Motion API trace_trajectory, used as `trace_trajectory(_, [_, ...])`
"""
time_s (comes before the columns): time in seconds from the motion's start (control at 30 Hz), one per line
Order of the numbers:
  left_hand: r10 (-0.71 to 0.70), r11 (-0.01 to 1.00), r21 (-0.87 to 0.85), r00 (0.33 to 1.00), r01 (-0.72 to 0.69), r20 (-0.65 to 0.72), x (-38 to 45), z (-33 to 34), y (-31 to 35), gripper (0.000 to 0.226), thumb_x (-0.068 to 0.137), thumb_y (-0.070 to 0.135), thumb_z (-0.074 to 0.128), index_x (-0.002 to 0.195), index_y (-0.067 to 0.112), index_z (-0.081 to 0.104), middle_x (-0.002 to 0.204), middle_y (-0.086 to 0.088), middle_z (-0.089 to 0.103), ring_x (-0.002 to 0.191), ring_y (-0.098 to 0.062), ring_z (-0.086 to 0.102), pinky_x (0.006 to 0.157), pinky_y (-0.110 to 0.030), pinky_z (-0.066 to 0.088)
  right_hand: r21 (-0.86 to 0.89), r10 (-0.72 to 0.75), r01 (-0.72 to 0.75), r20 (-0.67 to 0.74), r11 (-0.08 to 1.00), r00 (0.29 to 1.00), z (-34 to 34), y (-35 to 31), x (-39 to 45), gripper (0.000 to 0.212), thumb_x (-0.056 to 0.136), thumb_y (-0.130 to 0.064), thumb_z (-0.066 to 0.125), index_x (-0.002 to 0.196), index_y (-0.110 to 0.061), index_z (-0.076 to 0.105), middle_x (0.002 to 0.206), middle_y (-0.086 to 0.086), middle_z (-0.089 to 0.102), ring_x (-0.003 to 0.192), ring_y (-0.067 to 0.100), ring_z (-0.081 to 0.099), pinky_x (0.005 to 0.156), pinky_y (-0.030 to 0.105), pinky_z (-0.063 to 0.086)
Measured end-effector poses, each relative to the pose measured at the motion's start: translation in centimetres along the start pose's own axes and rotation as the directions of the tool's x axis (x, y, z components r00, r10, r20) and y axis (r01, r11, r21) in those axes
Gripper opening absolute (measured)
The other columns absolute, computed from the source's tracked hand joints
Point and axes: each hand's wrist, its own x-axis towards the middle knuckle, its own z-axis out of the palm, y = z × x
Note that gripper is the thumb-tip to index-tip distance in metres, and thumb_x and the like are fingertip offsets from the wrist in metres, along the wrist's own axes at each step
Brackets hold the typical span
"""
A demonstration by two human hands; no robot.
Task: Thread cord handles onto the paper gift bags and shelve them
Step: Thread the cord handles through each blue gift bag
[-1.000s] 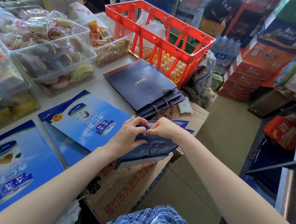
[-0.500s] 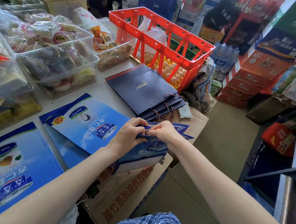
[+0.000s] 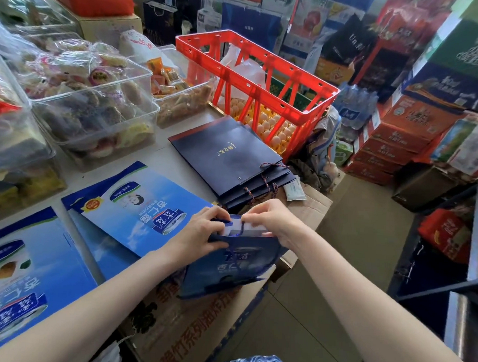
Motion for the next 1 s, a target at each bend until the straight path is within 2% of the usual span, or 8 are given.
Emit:
trace_trajectory(0.1, [-0.066, 0.998, -0.009, 0.997, 0.066, 0.027, -0.3, 0.2, 0.0, 0.029, 0.078, 0.031, 0.068, 0.066, 0.008, 0.056, 0.113, -0.005, 0.054, 0.103, -0.011, 0.046, 0.09, -0.035, 0.041, -0.233, -0.053, 0.054, 0.011, 0.971, 0.999, 0.0, -0.2, -0.1, 0.019, 0.08, -0.021, 0.064, 0.064, -0.012, 0.067, 0.063, 0.002, 0.058, 0.065, 0.012, 0.052, 0.058, 0.025, 0.039])
trace_trajectory(0.27, [-0.133, 0.99, 0.068, 0.986, 0.127, 0.096, -0.5, -1.0, -0.2, 0.032, 0.085, 0.034, 0.061, 0.071, 0.005, 0.064, 0.119, -0.004, 0.06, 0.109, -0.014, 0.052, 0.098, -0.019, 0.025, -0.505, 0.006, 0.029, 0.067, 0.863, 0.998, 0.6, 0.0, 0.5, 0.018, 0.08, -0.021, 0.065, 0.076, -0.004, 0.07, 0.077, 0.013, 0.067, 0.067, 0.02, 0.056, 0.065, 0.03, 0.049])
trace_trajectory(0.37, [-0.106, 0.993, 0.065, 0.987, 0.098, 0.124, -0.8, -1.1, -0.6, 0.028, 0.08, 0.031, 0.065, 0.066, 0.007, 0.066, 0.103, -0.001, 0.068, 0.111, -0.008, 0.049, 0.1, -0.019, 0.03, -0.482, 0.031, 0.017, 0.091, 0.876, 0.995, 1.5, 0.2, 0.7, 0.014, 0.082, -0.018, 0.068, 0.088, -0.006, 0.065, 0.082, 0.012, 0.068, 0.063, 0.022, 0.065, 0.071, 0.034, 0.058])
trace_trajectory(0.5, [-0.163, 0.986, -0.003, 0.965, 0.167, 0.205, -1.2, -2.2, -0.7, 0.025, 0.079, 0.024, 0.073, 0.061, 0.008, 0.067, 0.097, 0.008, 0.065, 0.125, -0.01, 0.037, 0.099, -0.023, 0.034, -0.469, -0.129, 0.114, 0.0, 0.876, 0.992, 2.6, 1.6, 1.1, 0.031, 0.083, -0.011, 0.065, 0.113, -0.013, 0.066, 0.111, 0.007, 0.067, 0.097, 0.021, 0.064, 0.087, 0.028, 0.05])
trace_trajectory(0.6, [-0.171, 0.984, -0.012, 0.963, 0.177, 0.206, -1.5, -2.7, -0.1, 0.021, 0.077, 0.023, 0.075, 0.061, 0.011, 0.07, 0.094, 0.008, 0.065, 0.123, -0.009, 0.037, 0.096, -0.016, 0.03, -0.38, -0.202, 0.182, -0.012, 0.907, 0.979, 3.3, 1.8, 1.0, 0.024, 0.08, -0.014, 0.069, 0.104, -0.013, 0.07, 0.105, 0.007, 0.069, 0.092, 0.016, 0.061, 0.081, 0.024, 0.046])
trace_trajectory(0.7, [-0.166, 0.985, -0.021, 0.969, 0.173, 0.18, -1.8, -2.4, 0.7, 0.019, 0.076, 0.025, 0.076, 0.062, 0.013, 0.072, 0.088, 0.017, 0.063, 0.119, -0.005, 0.039, 0.093, -0.012, 0.031, -0.445, -0.178, 0.162, 0.006, 0.881, 0.984, 4.4, 1.7, 1.1, 0.02, 0.078, -0.025, 0.072, 0.094, -0.012, 0.072, 0.095, 0.005, 0.07, 0.086, 0.018, 0.062, 0.073, 0.029, 0.049])
trace_trajectory(0.83, [-0.167, 0.983, -0.051, 0.975, 0.176, 0.143, -1.7, -2.6, 1.4, 0.02, 0.077, 0.026, 0.075, 0.065, 0.011, 0.074, 0.084, 0.021, 0.064, 0.112, -0.001, 0.042, 0.089, -0.008, 0.034, -0.474, -0.245, 0.155, -0.134, 0.867, 0.96, 5.6, 1.9, 1.5, 0.026, 0.082, -0.032, 0.069, 0.1, -0.013, 0.073, 0.093, 0.004, 0.071, 0.08, 0.017, 0.062, 0.071, 0.031, 0.051])
trace_trajectory(1.0, [-0.213, 0.974, -0.049, 0.97, 0.22, 0.12, -2.1, -3.2, 1.2, 0.017, 0.078, 0.026, 0.074, 0.065, 0.015, 0.075, 0.084, 0.02, 0.065, 0.106, -0.003, 0.045, 0.087, -0.015, 0.039, -0.463, -0.261, 0.194, -0.086, 0.865, 0.961, 5.8, 0.8, 2.5, 0.019, 0.084, -0.023, 0.067, 0.098, -0.011, 0.073, 0.094, 0.007, 0.07, 0.078, 0.018, 0.059, 0.067, 0.027, 0.045])
